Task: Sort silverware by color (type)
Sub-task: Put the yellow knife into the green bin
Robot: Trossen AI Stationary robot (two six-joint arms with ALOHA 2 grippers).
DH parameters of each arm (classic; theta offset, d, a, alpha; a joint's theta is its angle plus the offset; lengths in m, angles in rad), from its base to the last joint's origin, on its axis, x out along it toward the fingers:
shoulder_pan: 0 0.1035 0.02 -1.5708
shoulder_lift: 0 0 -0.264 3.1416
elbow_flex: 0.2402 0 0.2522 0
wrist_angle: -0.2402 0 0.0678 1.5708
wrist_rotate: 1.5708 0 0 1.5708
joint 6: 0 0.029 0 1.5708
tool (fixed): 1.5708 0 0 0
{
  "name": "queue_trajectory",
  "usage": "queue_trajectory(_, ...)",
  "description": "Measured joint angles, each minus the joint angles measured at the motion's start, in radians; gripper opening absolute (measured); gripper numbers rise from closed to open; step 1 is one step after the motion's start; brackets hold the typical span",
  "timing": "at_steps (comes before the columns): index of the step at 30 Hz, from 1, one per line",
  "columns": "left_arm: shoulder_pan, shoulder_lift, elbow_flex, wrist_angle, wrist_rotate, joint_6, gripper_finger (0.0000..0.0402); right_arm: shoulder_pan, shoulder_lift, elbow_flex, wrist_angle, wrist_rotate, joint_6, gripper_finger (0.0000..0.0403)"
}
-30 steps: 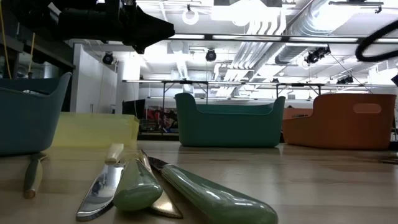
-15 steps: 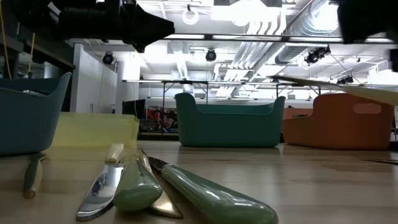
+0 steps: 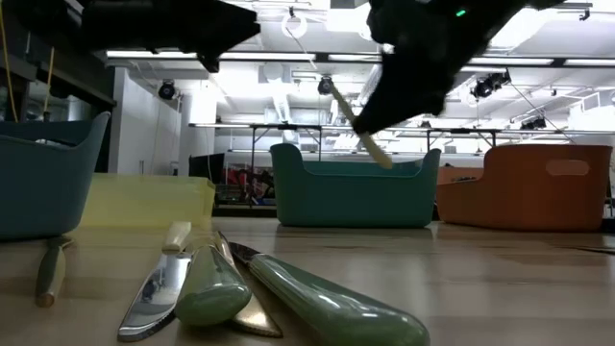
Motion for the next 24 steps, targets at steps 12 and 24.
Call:
queue_trajectory(12,0.0,-0.23,0.0,-0.253,0.004,-0.037,0.0101,-0.198,-0.01,-0.377,0.876,-0.269,-0.221,0.0041)
queue_trajectory(24,0.005,-0.017,0.0,-0.017,-0.043,-0.005,0.0101,-0.309,-0.013,-0.342,1.107,-0.373,-0.526,0.0041)
